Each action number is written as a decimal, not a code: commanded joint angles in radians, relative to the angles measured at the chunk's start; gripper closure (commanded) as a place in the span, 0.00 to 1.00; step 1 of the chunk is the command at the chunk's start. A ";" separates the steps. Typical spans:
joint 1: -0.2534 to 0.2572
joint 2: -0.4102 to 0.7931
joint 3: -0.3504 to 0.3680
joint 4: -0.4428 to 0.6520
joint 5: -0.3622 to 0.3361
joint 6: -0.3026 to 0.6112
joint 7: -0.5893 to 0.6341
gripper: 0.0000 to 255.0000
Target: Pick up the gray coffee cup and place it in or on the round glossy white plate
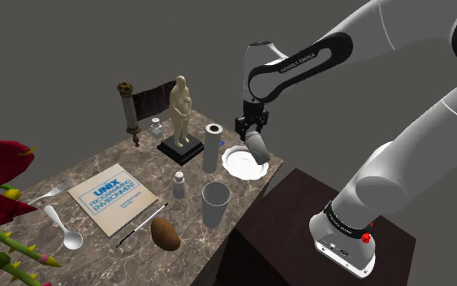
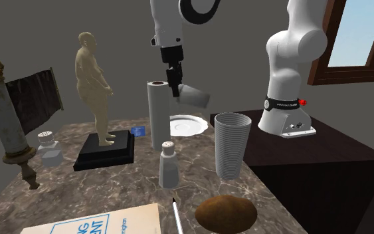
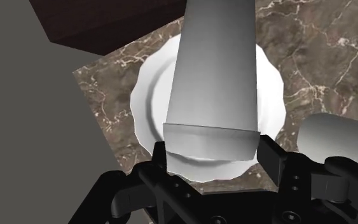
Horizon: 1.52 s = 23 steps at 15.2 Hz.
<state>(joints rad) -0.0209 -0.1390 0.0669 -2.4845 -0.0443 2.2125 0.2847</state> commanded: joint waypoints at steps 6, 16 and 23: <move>-0.001 0.074 0.001 -0.031 -0.010 0.105 0.012 1.00; -0.002 0.085 0.000 -0.035 -0.013 0.121 0.012 0.00; 0.001 0.042 0.002 -0.005 -0.004 0.047 0.008 0.00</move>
<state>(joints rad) -0.0231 -0.0811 0.0660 -2.5030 -0.0528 2.2906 0.2906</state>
